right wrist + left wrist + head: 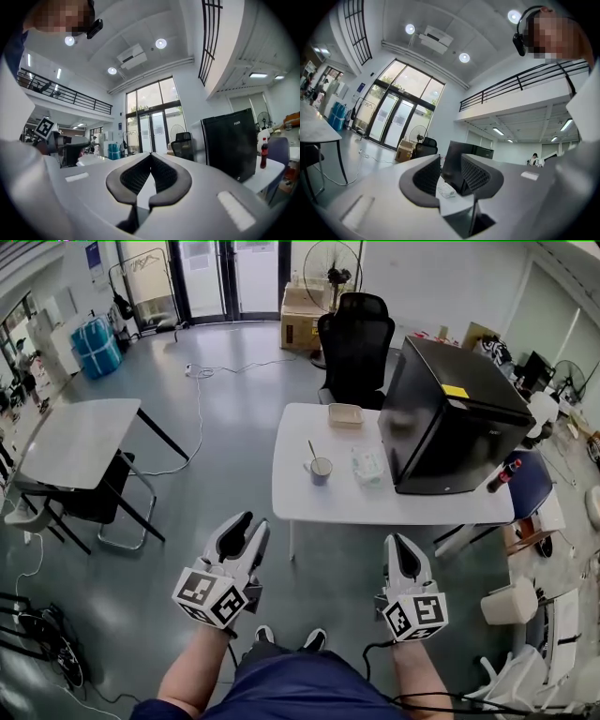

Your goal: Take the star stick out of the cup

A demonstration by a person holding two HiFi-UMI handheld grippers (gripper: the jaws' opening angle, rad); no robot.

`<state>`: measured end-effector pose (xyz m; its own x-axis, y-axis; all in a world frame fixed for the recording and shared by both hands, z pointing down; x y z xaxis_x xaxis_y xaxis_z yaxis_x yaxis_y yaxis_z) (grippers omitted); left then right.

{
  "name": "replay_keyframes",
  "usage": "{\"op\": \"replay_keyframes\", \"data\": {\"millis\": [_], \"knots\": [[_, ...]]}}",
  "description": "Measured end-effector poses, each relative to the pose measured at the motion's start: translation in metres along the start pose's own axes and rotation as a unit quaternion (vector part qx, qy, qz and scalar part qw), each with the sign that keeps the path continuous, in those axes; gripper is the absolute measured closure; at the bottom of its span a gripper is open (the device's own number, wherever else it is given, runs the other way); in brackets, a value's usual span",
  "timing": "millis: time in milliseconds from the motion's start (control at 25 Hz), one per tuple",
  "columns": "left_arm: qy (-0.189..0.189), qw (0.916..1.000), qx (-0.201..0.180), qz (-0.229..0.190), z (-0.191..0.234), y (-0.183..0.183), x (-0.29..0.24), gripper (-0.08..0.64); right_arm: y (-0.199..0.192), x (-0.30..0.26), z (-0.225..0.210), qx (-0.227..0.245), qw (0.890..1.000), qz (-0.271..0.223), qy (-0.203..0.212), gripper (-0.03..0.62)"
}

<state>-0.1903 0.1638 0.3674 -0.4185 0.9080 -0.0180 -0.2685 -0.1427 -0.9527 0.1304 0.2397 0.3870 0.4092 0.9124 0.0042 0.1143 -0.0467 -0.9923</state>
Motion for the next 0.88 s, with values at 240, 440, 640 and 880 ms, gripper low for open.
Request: {"op": "replay_keyframes", "data": {"millis": [240,440,640,880], "knots": [[0.015,0.9999,-0.007,0.002,-0.024,-0.010,0.000,0.418,-0.003,0.003,-0.014,-0.003,0.999,0.009,0.030,0.585],[0.023,0.9996,-0.014,0.005,-0.030,-0.014,-0.012,0.419,-0.004,-0.001,-0.031,-0.004,0.999,0.012,0.035,0.585],[0.024,0.9995,-0.018,0.008,-0.025,-0.012,-0.035,0.419,-0.003,-0.020,-0.040,0.022,0.999,0.017,0.037,0.586],[0.013,0.9997,-0.018,0.010,-0.009,-0.011,-0.079,0.419,-0.003,-0.055,-0.058,0.025,0.999,0.028,0.032,0.584]]}}
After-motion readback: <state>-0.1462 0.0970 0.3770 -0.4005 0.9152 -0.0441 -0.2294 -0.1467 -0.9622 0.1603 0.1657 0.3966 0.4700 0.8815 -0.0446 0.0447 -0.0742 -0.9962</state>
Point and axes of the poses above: the fingertips, and each gripper's own axes: x backward along the fingers, z to its left, y out of its top, the point moved 8 cm from there along x, backward along the fingers, and after that the axes turned 13 degrees about y, right-handed, at the moved point
